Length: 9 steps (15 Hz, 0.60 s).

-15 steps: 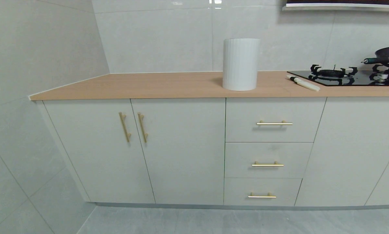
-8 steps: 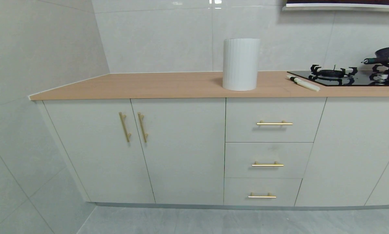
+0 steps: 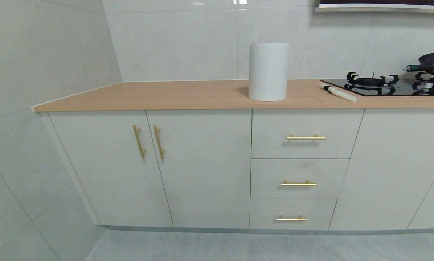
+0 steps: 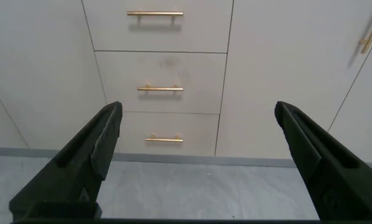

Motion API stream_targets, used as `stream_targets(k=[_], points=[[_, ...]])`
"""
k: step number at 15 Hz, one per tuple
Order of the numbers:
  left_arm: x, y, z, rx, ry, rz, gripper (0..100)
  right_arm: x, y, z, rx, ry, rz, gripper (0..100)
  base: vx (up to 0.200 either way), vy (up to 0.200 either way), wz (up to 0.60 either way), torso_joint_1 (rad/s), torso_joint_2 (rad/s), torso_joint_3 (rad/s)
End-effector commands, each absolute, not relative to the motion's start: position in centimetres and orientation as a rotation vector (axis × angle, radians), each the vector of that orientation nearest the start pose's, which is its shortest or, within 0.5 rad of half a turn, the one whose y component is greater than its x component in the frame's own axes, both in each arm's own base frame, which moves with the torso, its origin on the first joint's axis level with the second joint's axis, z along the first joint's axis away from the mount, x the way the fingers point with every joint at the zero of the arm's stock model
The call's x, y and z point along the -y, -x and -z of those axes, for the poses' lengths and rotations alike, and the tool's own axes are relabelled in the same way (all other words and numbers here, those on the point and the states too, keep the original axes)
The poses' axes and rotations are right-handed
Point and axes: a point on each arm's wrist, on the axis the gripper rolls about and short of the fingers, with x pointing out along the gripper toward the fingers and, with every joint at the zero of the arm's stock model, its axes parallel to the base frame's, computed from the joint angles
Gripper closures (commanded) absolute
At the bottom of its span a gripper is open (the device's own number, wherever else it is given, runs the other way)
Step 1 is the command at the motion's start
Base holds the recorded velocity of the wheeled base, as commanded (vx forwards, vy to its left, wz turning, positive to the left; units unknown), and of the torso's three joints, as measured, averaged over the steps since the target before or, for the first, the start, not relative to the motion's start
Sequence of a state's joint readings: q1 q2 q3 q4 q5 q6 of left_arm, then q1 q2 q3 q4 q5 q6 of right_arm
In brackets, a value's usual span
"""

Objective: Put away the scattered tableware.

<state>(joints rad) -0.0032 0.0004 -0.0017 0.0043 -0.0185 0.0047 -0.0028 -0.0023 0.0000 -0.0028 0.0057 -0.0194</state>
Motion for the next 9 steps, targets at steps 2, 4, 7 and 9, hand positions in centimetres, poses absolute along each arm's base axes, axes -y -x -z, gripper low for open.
stream_targets(k=[2, 4, 7, 9], points=[[0.03, 2.29, -7.54, -0.003, -0.006, 0.021, 0, -0.02, 2.28, -7.55, 0.0, 0.021, -0.005, 0, 0.0, 0.0, 0.0, 0.0, 0.0, 0.0], [0.03, 2.29, -7.54, -0.003, -0.003, 0.021, 0, -0.02, 2.28, -7.55, 0.0, 0.021, -0.003, 0, 0.0, 0.0, 0.0, 0.0, 0.0, 0.0], [0.03, 2.29, -7.54, -0.003, -0.005, 0.021, 0, -0.02, 2.28, -7.55, 0.0, 0.021, -0.005, 0, 0.067, 0.0, 0.0, -0.001, 0.0, 0.001], [0.03, 2.29, -7.54, -0.003, -0.003, 0.021, 0, -0.02, 2.28, -7.55, 0.0, 0.021, -0.003, 0, 0.2, 0.0, 0.0, 0.002, -0.01, -0.002]])
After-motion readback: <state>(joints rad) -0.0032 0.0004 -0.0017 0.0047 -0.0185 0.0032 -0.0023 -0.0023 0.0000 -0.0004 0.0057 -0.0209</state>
